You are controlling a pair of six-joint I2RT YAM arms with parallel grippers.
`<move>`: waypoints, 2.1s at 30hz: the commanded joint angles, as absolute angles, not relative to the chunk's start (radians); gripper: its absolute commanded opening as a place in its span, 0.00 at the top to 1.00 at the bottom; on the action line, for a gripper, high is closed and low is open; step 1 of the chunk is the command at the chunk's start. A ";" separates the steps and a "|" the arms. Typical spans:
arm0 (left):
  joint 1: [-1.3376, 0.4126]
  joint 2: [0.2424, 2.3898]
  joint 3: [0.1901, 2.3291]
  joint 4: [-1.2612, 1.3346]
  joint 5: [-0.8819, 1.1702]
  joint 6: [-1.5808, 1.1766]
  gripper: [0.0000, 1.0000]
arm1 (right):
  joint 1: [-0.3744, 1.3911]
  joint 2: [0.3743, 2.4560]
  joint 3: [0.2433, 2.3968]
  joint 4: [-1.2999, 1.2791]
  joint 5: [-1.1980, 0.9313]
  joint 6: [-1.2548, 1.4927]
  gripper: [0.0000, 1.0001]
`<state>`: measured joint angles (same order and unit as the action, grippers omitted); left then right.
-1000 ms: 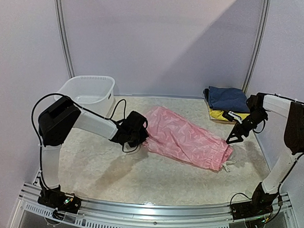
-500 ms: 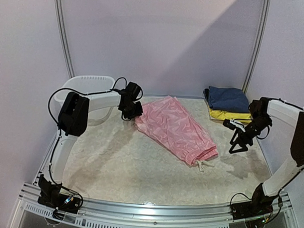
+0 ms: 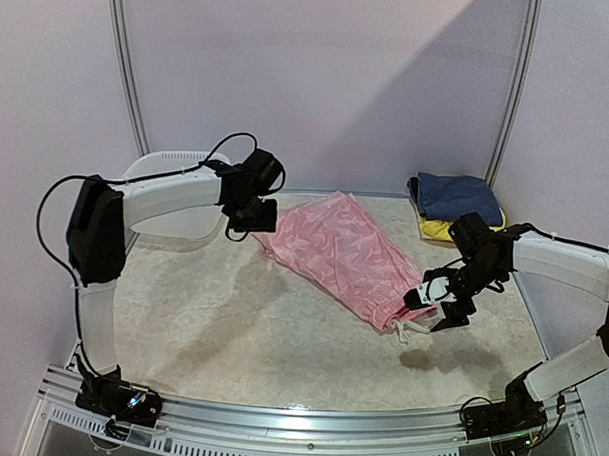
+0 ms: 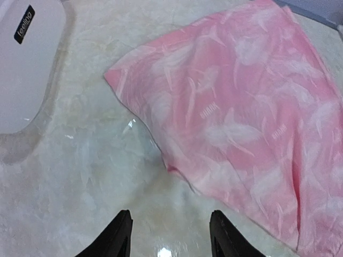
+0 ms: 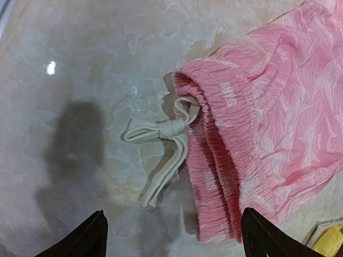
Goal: Fold and stack the mixed laundry pile
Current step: Rotate the rectangle-folded shorts at the center of the board, then pick up the rectangle-folded shorts from the center of the board.
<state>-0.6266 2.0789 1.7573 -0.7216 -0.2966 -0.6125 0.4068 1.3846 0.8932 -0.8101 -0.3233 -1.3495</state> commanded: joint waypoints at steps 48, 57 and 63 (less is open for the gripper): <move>-1.471 1.483 0.937 -0.149 -0.496 0.318 0.43 | 0.784 1.477 0.990 -0.959 -0.339 -0.948 0.01; -1.531 1.882 1.176 -0.103 -0.505 0.428 0.42 | 0.551 1.041 0.981 -0.852 -0.434 -0.809 0.01; -1.517 1.977 1.249 -0.173 -0.441 0.441 0.45 | 0.408 0.987 0.908 -0.777 -0.452 -0.665 0.01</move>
<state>-1.5192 1.9507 1.2045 -0.1379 -0.4797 0.4156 0.4824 0.9966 0.9787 -0.8433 -0.4122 -0.7750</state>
